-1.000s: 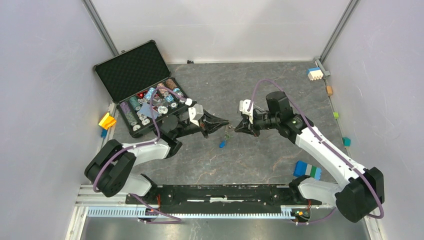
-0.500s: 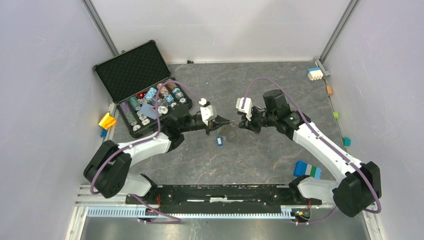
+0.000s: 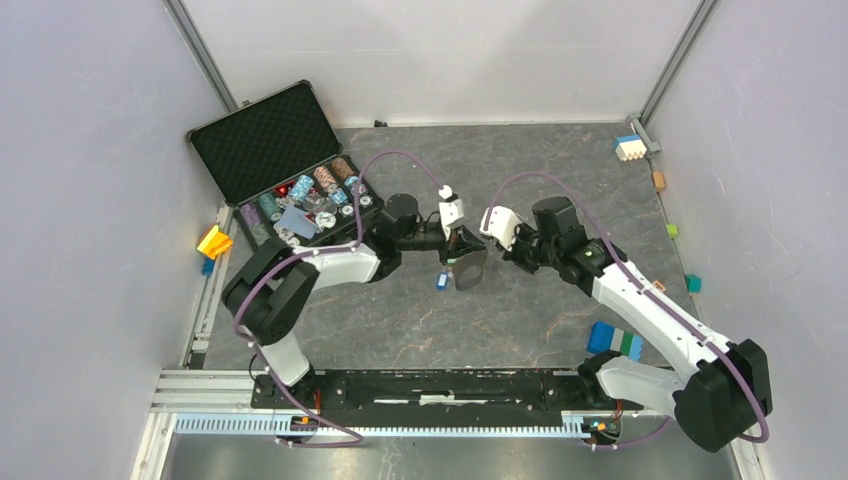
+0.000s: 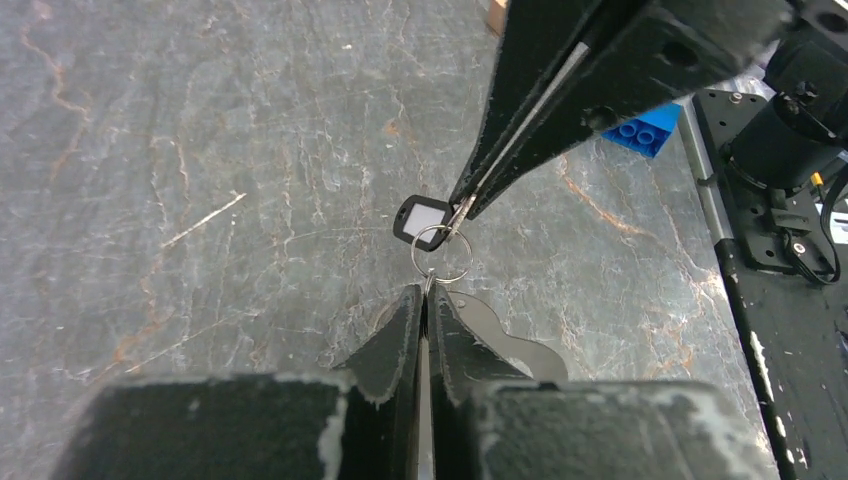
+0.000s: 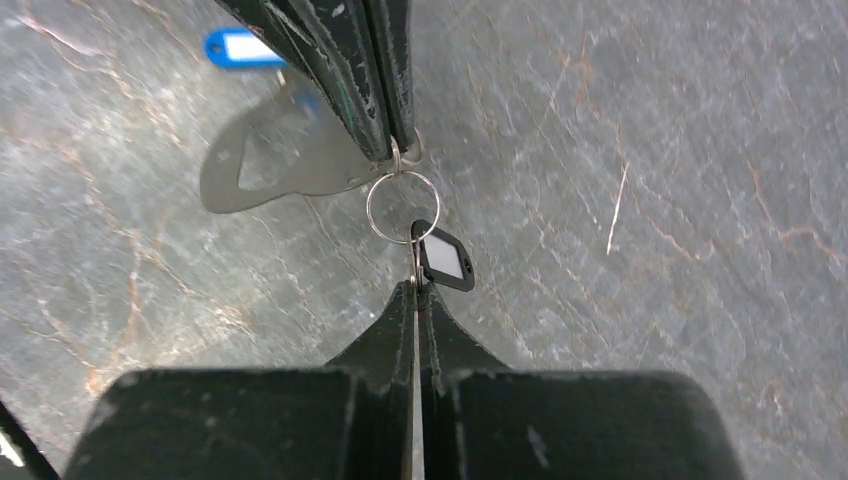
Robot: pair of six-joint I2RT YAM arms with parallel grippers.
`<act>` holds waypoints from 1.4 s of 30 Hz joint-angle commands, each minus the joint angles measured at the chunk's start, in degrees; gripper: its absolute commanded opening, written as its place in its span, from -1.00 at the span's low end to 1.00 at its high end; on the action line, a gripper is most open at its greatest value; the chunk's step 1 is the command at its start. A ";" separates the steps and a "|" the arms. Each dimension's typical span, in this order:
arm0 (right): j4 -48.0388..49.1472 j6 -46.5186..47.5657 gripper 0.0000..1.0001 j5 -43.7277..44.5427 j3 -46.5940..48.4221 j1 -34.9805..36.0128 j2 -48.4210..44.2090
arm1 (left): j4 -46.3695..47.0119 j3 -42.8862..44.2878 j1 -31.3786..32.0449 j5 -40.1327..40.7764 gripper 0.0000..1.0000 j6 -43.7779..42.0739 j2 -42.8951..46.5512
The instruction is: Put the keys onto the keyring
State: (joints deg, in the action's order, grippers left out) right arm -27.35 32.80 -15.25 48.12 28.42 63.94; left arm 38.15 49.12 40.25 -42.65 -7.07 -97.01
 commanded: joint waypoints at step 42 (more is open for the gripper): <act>7.15 9.63 0.02 29.45 -15.38 -4.51 8.31 | -26.28 -1.74 -6.30 20.94 1.00 -6.28 20.70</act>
State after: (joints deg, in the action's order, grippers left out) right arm -20.47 43.24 15.62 30.50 24.75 73.43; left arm 17.58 47.33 35.62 -29.71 -9.21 -82.91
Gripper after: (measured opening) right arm 0.379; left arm 0.994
